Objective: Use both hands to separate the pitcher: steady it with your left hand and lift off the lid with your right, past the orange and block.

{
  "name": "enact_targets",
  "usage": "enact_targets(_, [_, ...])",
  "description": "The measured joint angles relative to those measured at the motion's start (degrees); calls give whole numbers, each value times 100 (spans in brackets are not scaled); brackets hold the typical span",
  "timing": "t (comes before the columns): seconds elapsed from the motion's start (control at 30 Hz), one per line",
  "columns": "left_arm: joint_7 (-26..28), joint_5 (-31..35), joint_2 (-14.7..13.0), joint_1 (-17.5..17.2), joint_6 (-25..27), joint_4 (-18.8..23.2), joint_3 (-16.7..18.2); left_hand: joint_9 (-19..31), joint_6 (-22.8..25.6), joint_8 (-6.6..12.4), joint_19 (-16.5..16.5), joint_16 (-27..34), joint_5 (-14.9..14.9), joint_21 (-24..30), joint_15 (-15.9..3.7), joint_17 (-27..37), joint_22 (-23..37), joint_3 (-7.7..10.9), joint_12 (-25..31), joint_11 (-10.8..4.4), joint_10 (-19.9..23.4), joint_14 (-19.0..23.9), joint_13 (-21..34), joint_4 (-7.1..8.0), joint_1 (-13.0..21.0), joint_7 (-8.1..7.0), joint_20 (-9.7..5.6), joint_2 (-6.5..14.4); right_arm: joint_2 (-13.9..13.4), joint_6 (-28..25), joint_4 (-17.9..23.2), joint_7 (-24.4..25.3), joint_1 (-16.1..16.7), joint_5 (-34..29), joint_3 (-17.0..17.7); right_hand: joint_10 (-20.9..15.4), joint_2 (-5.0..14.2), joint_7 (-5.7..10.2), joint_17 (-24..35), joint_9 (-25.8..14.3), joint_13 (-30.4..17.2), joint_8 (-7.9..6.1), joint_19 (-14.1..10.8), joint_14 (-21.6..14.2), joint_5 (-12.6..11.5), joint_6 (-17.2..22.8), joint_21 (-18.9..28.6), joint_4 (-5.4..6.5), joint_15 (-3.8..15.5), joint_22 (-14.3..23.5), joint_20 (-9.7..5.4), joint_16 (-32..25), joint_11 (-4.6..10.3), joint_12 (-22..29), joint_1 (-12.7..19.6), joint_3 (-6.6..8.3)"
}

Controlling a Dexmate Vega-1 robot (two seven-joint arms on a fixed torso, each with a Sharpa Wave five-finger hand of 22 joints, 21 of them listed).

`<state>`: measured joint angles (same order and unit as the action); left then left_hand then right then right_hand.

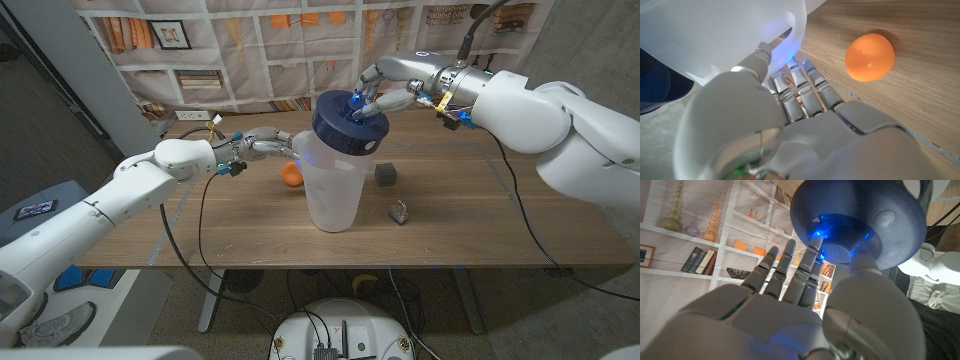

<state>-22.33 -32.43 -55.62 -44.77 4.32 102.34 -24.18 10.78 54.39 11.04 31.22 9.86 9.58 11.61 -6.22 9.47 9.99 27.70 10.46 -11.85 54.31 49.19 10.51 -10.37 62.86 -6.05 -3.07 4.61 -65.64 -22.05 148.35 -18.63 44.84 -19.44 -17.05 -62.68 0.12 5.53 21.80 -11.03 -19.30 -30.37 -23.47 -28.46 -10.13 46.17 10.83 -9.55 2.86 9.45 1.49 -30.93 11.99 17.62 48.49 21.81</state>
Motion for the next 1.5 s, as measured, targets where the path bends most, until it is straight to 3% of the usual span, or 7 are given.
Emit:
enact_targets(0.2, [82,-46,-24,-100,-10,21,45,0,-76,-47,0,1,0,0,18,3,0,-24,-4,-2,-167,-99,11,24,0,73,0,-1,16,-145,44,-201,-192,-165,-131,-41,0,-9,0,0,0,1,6,0,12,9,0,0,0,0,6,0,21,-42,0,0])
enact_targets(0.67, [257,-145,-46,-353,-61,50,133,0,-460,-89,-92,-20,-1,0,95,4,0,-52,-54,-1,-558,-379,3,77,-156,16,31,-73,136,-582,76,-783,-631,-848,-552,-41,0,-9,0,0,0,26,26,0,-6,9,0,-2,0,0,26,21,20,-42,0,-17])
enact_targets(0.87, [279,-180,-45,-410,-85,52,149,0,-619,-89,-154,-33,0,0,144,4,0,-114,-52,-11,-771,-517,-3,93,-303,0,29,-72,157,-683,79,-957,-697,-958,-563,-42,0,-9,0,0,1,22,26,0,-5,9,0,-5,0,0,26,21,20,-42,0,-21])
enact_targets(1.07, [280,-212,-43,-443,-108,50,158,0,-734,-85,-258,-33,1,-44,169,4,0,-184,-52,8,-934,-623,4,164,-445,-8,31,-213,157,-801,88,-1103,-728,-971,-493,-42,0,-8,0,0,0,22,-17,0,-1,8,0,-5,0,0,68,21,20,-42,0,-21])
enact_targets(1.5, [170,-268,-47,-434,-177,-13,180,0,-1226,-111,-454,-33,16,-44,265,2,0,-344,-52,171,-1467,-1104,4,164,-715,9,56,-362,66,-1173,6,-1214,-770,-729,-333,-70,0,-8,0,0,1,22,-37,0,4,8,0,-5,0,0,87,18,30,-82,0,-21])
